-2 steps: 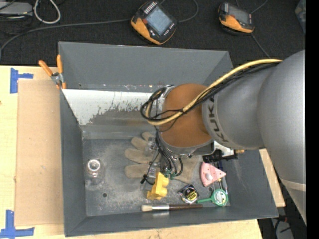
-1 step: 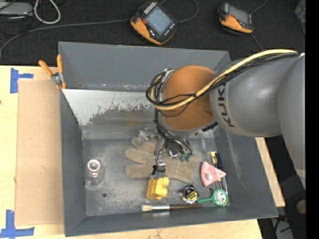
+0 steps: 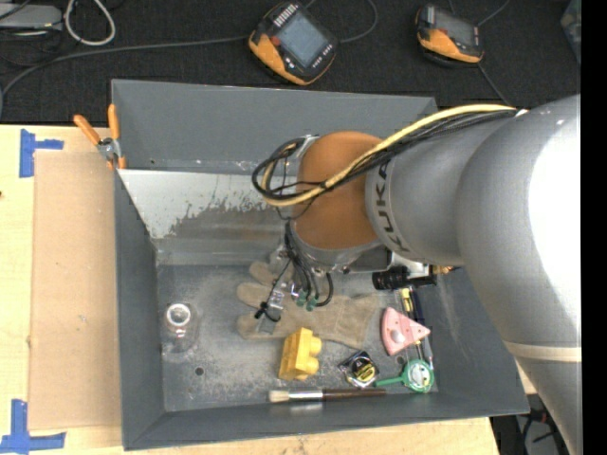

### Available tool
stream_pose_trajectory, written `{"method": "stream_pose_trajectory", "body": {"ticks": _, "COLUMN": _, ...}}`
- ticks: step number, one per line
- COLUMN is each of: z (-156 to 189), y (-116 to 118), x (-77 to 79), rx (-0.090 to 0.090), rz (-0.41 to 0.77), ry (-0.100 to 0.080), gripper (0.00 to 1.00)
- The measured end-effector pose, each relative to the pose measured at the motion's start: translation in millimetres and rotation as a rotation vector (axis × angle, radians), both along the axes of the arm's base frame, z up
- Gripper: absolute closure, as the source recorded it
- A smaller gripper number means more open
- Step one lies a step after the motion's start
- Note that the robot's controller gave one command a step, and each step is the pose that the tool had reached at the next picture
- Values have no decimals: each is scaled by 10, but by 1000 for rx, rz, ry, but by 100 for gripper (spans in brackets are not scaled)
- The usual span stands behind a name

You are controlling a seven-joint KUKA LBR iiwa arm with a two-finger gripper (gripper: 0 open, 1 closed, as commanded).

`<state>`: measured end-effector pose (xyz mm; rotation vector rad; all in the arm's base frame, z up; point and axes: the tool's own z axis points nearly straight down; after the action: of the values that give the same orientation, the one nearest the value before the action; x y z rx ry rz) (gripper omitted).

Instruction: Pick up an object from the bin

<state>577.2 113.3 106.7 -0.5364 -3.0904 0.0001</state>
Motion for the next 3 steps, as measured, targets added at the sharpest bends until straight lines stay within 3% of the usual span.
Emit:
{"method": "stream_pose_trajectory", "body": {"ticks": 1, "z": -323, "y": -74, "x": 327, "rx": 2, "rz": 467, "ry": -10, "gripper": 0}}
{"method": "stream_pose_trajectory", "body": {"ticks": 2, "z": -335, "y": -134, "x": 217, "rx": 4, "rz": -7, "ry": -13, "gripper": 100}}
{"method": "stream_pose_trajectory", "body": {"ticks": 3, "z": -335, "y": -134, "x": 217, "rx": 4, "rz": -7, "ry": -13, "gripper": 100}}
